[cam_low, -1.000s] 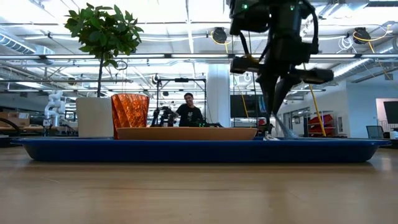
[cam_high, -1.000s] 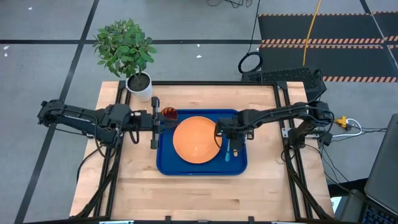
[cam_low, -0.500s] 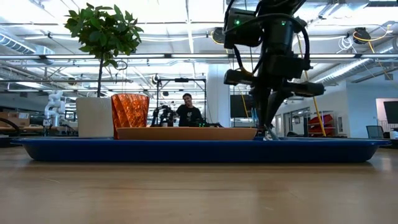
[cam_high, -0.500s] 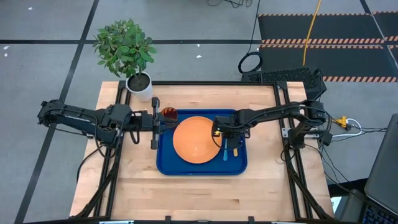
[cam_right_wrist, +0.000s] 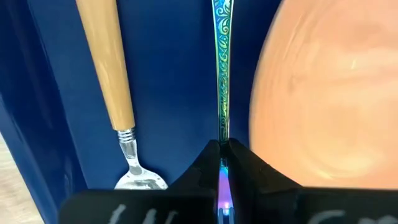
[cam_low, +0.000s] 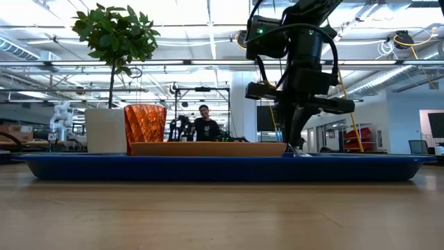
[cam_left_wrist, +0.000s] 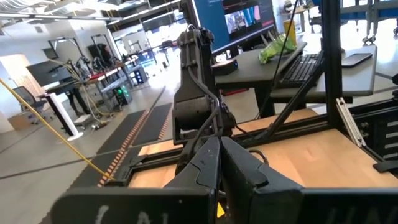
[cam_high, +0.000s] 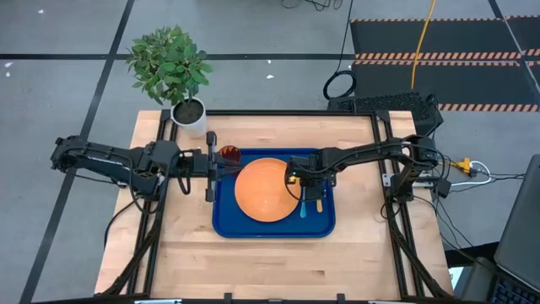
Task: Pick and place plate/cup/fork/spoon on tray
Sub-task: Put the fork on the serving tray to the right of the plate
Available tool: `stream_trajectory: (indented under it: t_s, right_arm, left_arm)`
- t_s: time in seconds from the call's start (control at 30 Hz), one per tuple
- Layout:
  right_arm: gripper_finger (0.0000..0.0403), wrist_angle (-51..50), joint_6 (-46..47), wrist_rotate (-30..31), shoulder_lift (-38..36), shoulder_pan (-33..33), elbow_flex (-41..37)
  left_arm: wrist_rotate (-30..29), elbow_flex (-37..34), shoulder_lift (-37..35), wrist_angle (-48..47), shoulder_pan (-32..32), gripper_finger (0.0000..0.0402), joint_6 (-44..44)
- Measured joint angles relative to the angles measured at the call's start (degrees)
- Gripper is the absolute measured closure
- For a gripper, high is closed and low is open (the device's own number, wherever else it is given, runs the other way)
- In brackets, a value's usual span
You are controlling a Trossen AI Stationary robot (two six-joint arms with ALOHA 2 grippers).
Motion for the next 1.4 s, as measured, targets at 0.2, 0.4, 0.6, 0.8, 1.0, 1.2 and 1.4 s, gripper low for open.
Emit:
stream_trajectory:
  t_s: [0.2, 0.4, 0.6, 0.8, 1.0, 1.2, 1.4]
  right_arm:
    - [0.0401, -0.4, 1.2, -1.3, 1.1, -0.2, 0.0]
    - [0.0401, 0.3, 1.2, -1.3, 2.0, -0.2, 0.1]
    - [0.0401, 0.5, 1.4, -1.3, 1.9, -0.2, 0.1]
    - [0.0401, 0.6, 2.2, -1.4, 1.9, -0.4, 0.1]
    - [0.0390, 0.6, 2.3, -1.5, 1.9, -0.5, 0.1]
    - [0.0365, 0.6, 2.2, -1.5, 1.9, -0.5, 0.0]
    - [0.0358, 1.2, 2.1, -1.5, 1.9, -0.5, -0.3]
  left_arm:
    - [0.0, 0.0, 0.0, 0.0, 0.0, 0.0382, -0.6]
    - [0.0, 0.0, 0.0, 0.0, 0.0, 0.0382, -0.7]
    - [0.0, 0.0, 0.0, -0.3, 0.0, 0.0382, -0.7]
    - [0.0, 0.0, 0.0, -0.3, 0.0, 0.0382, -0.8]
    - [0.0, 0.0, 0.0, -0.3, 0.0, 0.0382, -0.9]
    - [0.0, 0.0, 0.0, -0.3, 0.0, 0.0382, -0.9]
    - [0.0, 0.0, 0.0, -0.4, 0.0, 0.0382, -0.9]
